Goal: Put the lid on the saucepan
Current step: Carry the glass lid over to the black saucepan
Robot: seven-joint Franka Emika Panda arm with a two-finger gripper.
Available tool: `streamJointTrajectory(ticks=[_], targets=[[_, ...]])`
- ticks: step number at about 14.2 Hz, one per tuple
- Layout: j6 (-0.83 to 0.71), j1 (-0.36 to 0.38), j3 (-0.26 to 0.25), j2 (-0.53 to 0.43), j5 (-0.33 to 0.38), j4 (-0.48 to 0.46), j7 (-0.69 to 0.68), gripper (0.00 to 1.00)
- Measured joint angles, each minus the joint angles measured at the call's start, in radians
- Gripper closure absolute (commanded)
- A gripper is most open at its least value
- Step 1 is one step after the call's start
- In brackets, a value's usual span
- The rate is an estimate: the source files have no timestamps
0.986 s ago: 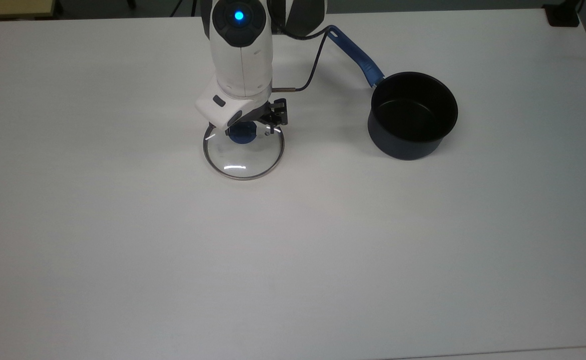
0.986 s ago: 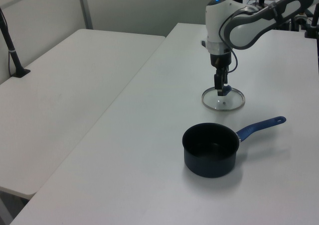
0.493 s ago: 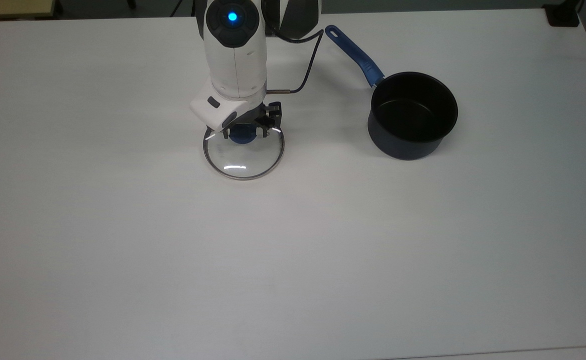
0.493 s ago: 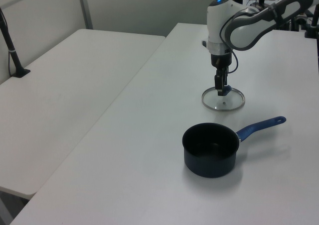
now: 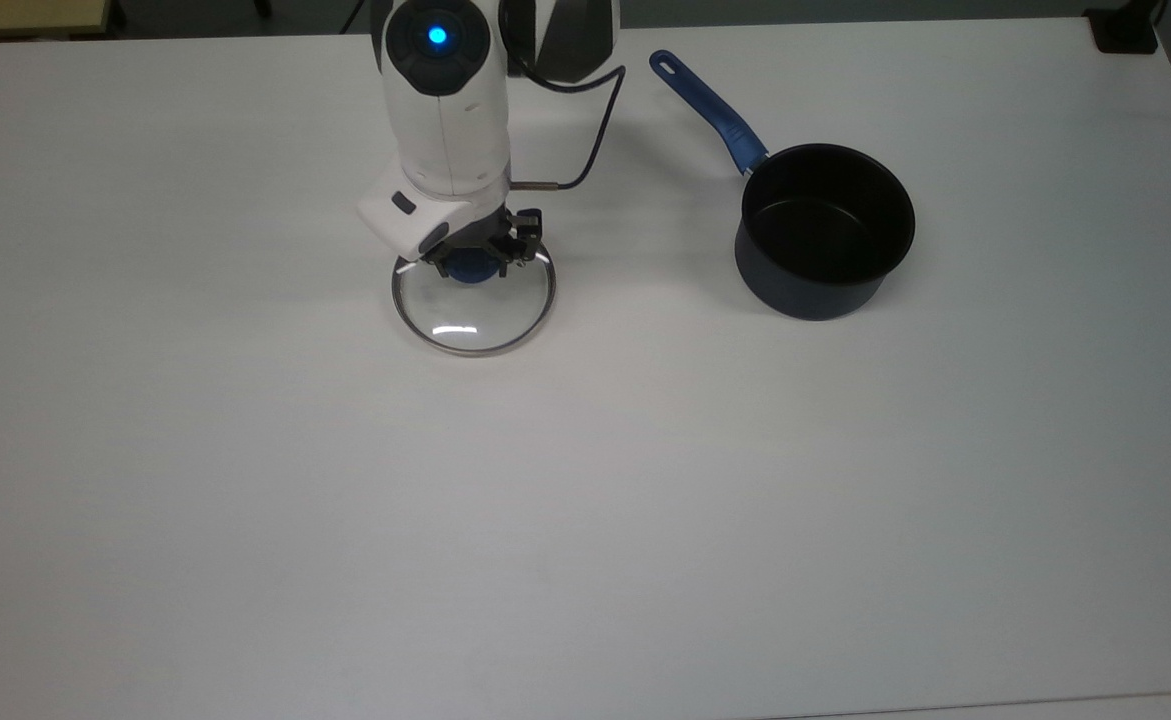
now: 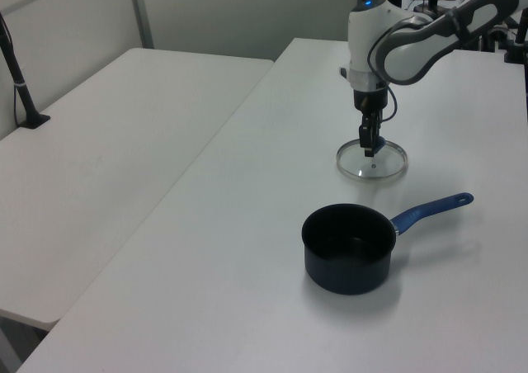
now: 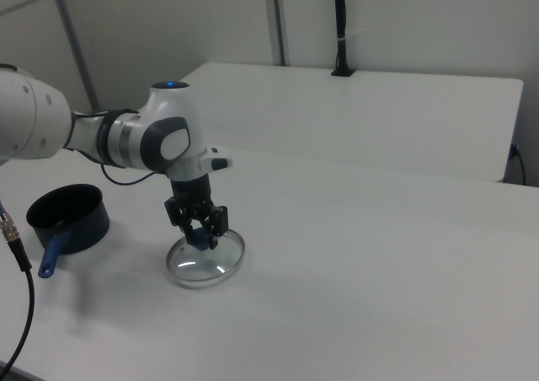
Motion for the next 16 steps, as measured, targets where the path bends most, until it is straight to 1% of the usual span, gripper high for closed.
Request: streamJointTrajectory(ticks=[2, 3, 5, 7, 8, 12, 14, 16], targets=[[-0.056, 0.002, 0.001, -0.014, 0.000, 0.030, 0.001, 0.63], [-0.093, 0.012, 0.004, -0.022, 0.001, 0.068, 0.004, 0.63], [-0.124, 0.055, 0.007, -0.026, 0.014, 0.135, 0.042, 0.63], [-0.139, 0.134, 0.010, -0.026, 0.022, 0.193, 0.106, 0.62], [-0.140, 0.203, 0.012, -0.026, 0.022, 0.216, 0.153, 0.60], [-0.140, 0.395, 0.017, -0.021, 0.023, 0.263, 0.281, 0.59], [-0.140, 0.449, 0.017, -0.004, 0.023, 0.296, 0.307, 0.59], [-0.141, 0.482, 0.017, 0.011, 0.023, 0.315, 0.321, 0.59]])
